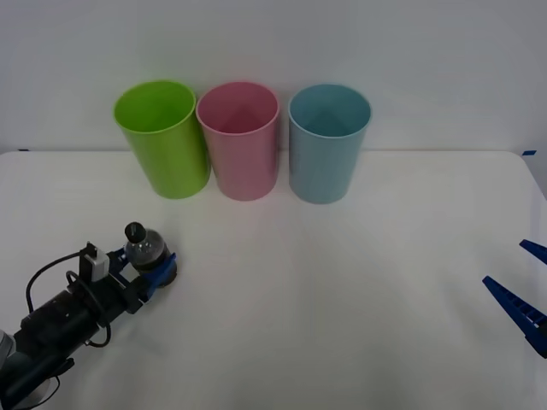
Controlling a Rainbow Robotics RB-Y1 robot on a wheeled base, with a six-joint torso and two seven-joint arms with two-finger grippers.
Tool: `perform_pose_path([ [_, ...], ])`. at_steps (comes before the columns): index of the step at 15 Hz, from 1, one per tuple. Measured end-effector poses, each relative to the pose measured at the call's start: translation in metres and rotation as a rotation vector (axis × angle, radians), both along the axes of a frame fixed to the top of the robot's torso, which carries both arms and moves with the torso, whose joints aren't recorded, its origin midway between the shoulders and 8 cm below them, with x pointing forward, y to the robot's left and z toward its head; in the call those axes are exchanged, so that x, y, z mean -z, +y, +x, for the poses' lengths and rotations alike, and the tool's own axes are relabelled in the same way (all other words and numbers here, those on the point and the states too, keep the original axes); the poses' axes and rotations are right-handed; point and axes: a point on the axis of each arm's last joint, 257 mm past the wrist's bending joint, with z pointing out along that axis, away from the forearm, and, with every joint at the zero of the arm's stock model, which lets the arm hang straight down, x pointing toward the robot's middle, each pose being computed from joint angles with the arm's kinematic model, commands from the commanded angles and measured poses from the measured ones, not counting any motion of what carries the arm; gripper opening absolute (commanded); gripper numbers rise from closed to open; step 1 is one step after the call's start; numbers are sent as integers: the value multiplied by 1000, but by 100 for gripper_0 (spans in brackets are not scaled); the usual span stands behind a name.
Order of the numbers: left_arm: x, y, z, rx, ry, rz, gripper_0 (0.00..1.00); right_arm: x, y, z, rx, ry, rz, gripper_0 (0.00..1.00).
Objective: Grasp the object on the table and drop it into the matching bin: aluminum can to the light blue bin, PET bottle to the pink bin.
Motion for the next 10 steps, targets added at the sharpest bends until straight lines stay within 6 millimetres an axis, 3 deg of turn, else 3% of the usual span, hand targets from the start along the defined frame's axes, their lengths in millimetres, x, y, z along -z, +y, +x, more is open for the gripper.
perform_pose_path([
  [6,-7,2,-1,0,-7,-33,0,0,0,0,0,0,0,100],
  [10,-33,2,-2,9,-55,-91,0,0,0,0,0,0,0,100],
])
